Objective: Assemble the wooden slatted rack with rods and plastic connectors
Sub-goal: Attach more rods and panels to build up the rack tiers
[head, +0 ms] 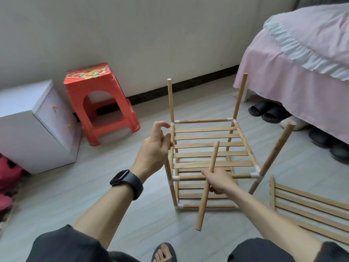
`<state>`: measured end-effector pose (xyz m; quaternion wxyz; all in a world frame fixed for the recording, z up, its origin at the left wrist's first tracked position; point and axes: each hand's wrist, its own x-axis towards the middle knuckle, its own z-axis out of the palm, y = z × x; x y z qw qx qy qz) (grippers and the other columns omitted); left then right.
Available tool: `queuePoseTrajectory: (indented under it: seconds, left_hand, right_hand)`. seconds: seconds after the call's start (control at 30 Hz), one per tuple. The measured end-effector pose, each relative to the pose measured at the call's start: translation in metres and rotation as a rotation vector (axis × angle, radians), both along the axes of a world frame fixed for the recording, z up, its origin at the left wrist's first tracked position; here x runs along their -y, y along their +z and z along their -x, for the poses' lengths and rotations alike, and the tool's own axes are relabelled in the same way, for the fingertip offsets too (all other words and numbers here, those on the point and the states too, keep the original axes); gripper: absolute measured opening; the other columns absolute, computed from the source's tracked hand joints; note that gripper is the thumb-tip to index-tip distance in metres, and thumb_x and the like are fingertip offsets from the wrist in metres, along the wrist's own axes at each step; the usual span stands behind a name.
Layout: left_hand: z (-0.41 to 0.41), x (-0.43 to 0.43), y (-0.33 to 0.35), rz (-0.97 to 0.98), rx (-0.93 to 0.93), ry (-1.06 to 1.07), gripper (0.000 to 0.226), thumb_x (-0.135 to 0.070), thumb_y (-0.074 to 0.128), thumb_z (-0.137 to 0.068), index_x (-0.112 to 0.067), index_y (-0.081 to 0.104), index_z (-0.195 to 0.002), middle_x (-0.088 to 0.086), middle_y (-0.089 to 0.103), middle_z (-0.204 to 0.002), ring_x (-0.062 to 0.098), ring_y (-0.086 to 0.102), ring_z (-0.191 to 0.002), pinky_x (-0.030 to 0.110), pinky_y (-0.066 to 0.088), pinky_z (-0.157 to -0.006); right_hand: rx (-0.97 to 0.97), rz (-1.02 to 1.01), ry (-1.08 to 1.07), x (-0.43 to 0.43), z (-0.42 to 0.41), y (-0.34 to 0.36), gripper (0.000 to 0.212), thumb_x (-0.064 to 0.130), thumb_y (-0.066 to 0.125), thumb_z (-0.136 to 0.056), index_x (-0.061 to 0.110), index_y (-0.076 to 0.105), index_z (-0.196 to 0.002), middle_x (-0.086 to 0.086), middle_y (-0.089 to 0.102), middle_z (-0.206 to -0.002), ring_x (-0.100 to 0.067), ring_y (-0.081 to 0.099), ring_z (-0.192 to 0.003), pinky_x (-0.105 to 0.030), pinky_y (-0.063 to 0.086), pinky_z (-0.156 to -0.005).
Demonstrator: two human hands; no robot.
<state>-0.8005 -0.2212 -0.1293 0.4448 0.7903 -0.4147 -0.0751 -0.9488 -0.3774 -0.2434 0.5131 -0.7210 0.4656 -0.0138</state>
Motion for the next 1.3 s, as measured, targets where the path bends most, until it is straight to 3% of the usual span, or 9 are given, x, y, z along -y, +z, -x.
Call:
queuePoseTrajectory:
  seconds: [0.1,0.23,0.5,0.67,0.77,0.93,1.1,1.2,1.3]
  left_hand:
    - [-0.004,-0.005,0.003,-0.022,0.060,-0.052,0.031,-0.035,0.045,-0.106,-0.032,0.032,-0.134,-0.001,0.064,-0.087,0.012,0.067,-0.082,0.047,0.058,-0.078]
    - [-0.022,-0.040,-0.009,-0.048,0.012,0.017,0.046,-0.062,0.038,-0.100,-0.043,0.027,-0.140,-0.006,0.062,-0.106,0.006,0.064,-0.095,0.031,0.053,-0.079]
    - [-0.055,-0.163,-0.119,-0.177,-0.312,0.428,0.025,-0.045,0.046,-0.104,-0.032,0.051,-0.125,-0.003,0.070,-0.103,0.016,0.068,-0.094,0.038,0.052,-0.087]
    - [-0.036,-0.212,-0.176,-0.223,-0.523,0.541,0.013,-0.035,0.050,-0.104,-0.030,0.058,-0.113,0.000,0.070,-0.105,0.017,0.068,-0.092,0.036,0.052,-0.083]
    - [-0.020,-0.242,-0.211,-0.335,-0.600,0.579,0.009,-0.032,0.053,-0.102,-0.030,0.061,-0.106,-0.004,0.067,-0.104,0.020,0.065,-0.098,0.038,0.053,-0.089]
    - [0.011,-0.283,-0.269,-0.633,-0.709,0.540,0.017,-0.033,0.058,-0.097,-0.023,0.063,-0.109,-0.002,0.066,-0.107,0.017,0.063,-0.096,0.031,0.054,-0.080]
    - [0.053,-0.293,-0.312,-0.927,-0.800,0.228,0.068,-0.042,0.079,-0.076,-0.037,0.048,-0.136,0.005,0.046,-0.138,0.024,0.053,-0.123,0.035,0.048,-0.101]
    - [0.082,-0.295,-0.337,-1.054,-0.671,0.059,0.097,-0.056,0.086,-0.062,-0.046,0.033,-0.143,0.006,0.026,-0.149,0.029,0.036,-0.137,0.047,0.046,-0.106]
    - [0.108,-0.301,-0.362,-1.162,-0.323,-0.098,0.097,-0.078,0.071,-0.064,-0.046,0.024,-0.141,0.006,0.018,-0.156,0.032,0.029,-0.136,0.053,0.046,-0.097]
  right_hand:
    - [-0.205,0.380,0.152,0.013,-0.022,0.006,0.053,0.067,0.043,-0.092,0.021,0.069,-0.084,0.004,0.069,-0.075,-0.018,0.065,-0.073,-0.034,0.055,-0.066]
    - [-0.382,0.501,0.282,0.028,-0.042,0.001,0.043,0.050,0.050,-0.088,0.017,0.060,-0.113,-0.003,0.067,-0.099,-0.030,0.063,-0.094,-0.044,0.056,-0.083]
    - [-0.505,0.669,0.294,0.017,-0.050,0.005,0.073,0.069,0.042,-0.094,0.008,0.042,-0.134,-0.015,0.065,-0.116,-0.037,0.062,-0.107,-0.046,0.054,-0.086]
    - [-0.407,0.965,0.567,-0.028,-0.052,0.052,0.044,0.057,0.043,-0.098,0.021,0.051,-0.121,-0.002,0.063,-0.105,-0.024,0.063,-0.090,-0.039,0.053,-0.072]
    - [-0.393,0.786,0.896,-0.070,-0.057,0.080,0.037,0.065,0.045,-0.096,0.030,0.057,-0.099,0.008,0.064,-0.087,-0.012,0.060,-0.078,-0.034,0.056,-0.072]
    - [-0.464,0.624,1.263,-0.118,-0.080,0.065,0.031,0.060,0.048,-0.097,0.031,0.059,-0.096,0.012,0.064,-0.092,-0.010,0.058,-0.084,-0.030,0.049,-0.076]
    - [-0.522,0.478,1.356,-0.162,-0.119,-0.025,0.029,0.049,0.049,-0.099,0.030,0.063,-0.115,0.004,0.071,-0.117,-0.020,0.062,-0.108,-0.033,0.050,-0.091]
    - [-0.511,0.369,1.349,-0.192,-0.131,-0.086,0.036,0.044,0.048,-0.101,0.029,0.057,-0.132,0.001,0.066,-0.130,-0.024,0.059,-0.119,-0.033,0.046,-0.095]
    - [-0.527,0.305,1.382,-0.216,-0.131,-0.143,0.048,0.041,0.047,-0.101,0.031,0.044,-0.147,-0.010,0.049,-0.149,-0.027,0.049,-0.134,-0.034,0.039,-0.107]
